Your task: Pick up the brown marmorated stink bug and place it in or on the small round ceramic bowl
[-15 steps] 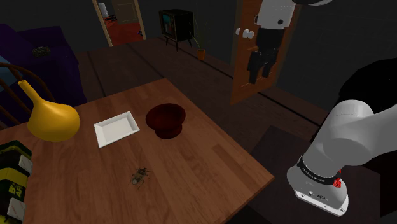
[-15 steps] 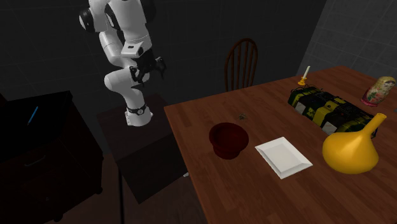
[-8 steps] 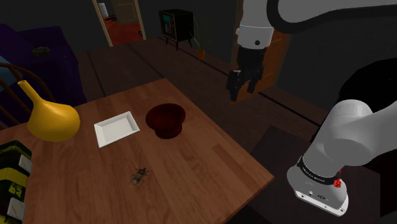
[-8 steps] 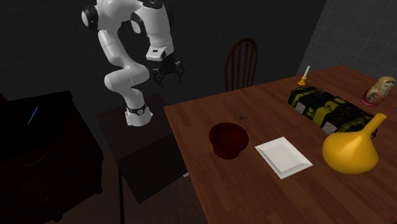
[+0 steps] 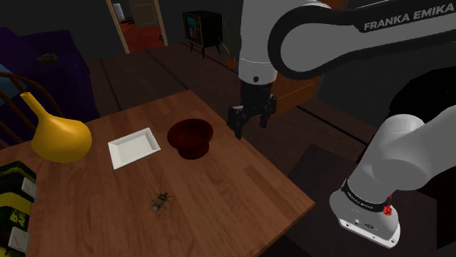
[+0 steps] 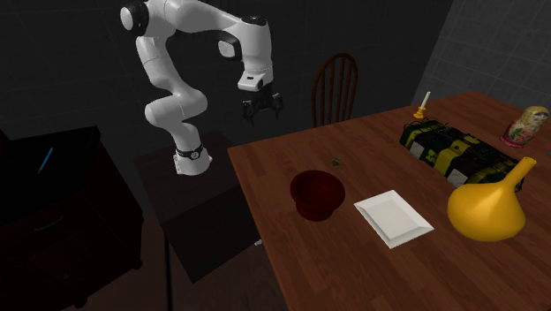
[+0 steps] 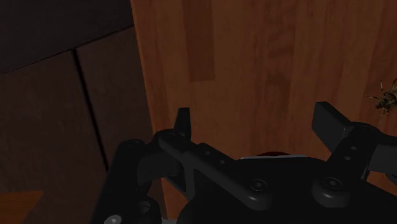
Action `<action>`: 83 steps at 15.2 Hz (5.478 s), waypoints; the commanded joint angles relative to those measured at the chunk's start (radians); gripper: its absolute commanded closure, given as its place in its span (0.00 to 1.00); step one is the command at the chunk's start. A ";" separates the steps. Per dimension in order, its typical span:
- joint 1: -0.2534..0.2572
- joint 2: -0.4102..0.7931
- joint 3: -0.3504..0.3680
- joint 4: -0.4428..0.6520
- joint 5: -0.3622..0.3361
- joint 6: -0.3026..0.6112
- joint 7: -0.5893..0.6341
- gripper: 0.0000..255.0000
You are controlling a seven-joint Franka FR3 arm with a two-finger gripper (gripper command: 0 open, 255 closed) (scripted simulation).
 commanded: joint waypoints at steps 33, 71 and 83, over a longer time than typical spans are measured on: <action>0.280 1.291 0.208 0.923 -0.808 0.106 1.108 0.00; 0.347 1.330 0.177 0.978 -0.765 0.077 1.337 0.00; 0.347 1.330 0.177 0.978 -0.765 0.077 1.337 1.00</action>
